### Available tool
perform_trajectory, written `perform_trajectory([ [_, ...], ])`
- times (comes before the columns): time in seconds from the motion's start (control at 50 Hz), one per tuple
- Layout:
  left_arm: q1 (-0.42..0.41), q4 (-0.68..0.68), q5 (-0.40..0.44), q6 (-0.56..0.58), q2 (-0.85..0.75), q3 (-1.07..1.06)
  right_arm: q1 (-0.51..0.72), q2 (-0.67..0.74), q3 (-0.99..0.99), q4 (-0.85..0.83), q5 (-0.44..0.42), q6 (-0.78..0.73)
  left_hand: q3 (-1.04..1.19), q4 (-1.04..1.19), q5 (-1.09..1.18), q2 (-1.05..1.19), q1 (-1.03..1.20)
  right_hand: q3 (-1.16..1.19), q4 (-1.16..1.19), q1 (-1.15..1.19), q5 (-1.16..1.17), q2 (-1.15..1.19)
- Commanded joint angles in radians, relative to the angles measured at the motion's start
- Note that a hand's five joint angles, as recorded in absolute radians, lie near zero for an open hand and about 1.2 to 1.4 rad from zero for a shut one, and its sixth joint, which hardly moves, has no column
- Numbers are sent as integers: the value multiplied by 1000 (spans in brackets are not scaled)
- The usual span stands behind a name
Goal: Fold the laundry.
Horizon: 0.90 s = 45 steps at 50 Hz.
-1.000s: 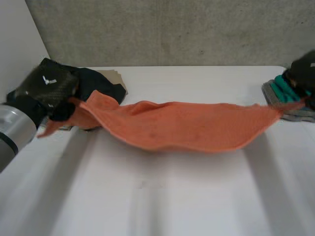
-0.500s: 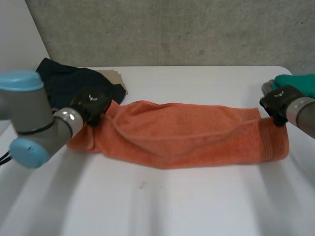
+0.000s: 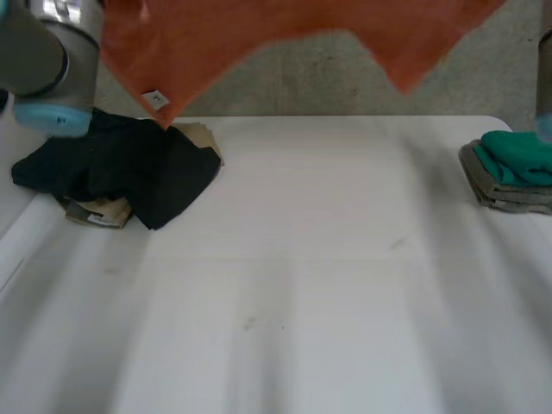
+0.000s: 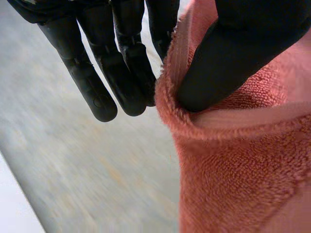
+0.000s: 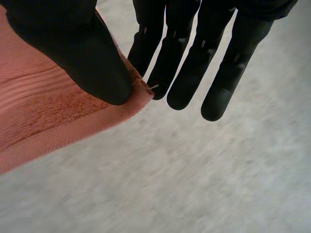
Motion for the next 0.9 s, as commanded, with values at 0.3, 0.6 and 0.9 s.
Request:
perform_trajectory([
  [0.3,-10,-18,98,8,77,-815,-17,99,432,239,-133,-48,200,192,218,196,264,211,200,275,232,221],
  [0.6,-2,-377,86,269,608,-1379,-242,-397,800,814,-139,-514,200,192,218,196,264,211,200,275,232,221],
  [0.9,-8,-253,86,337,471,-1336,-296,-284,839,692,-237,-483,200,192,218,196,264,211,200,275,232,221],
])
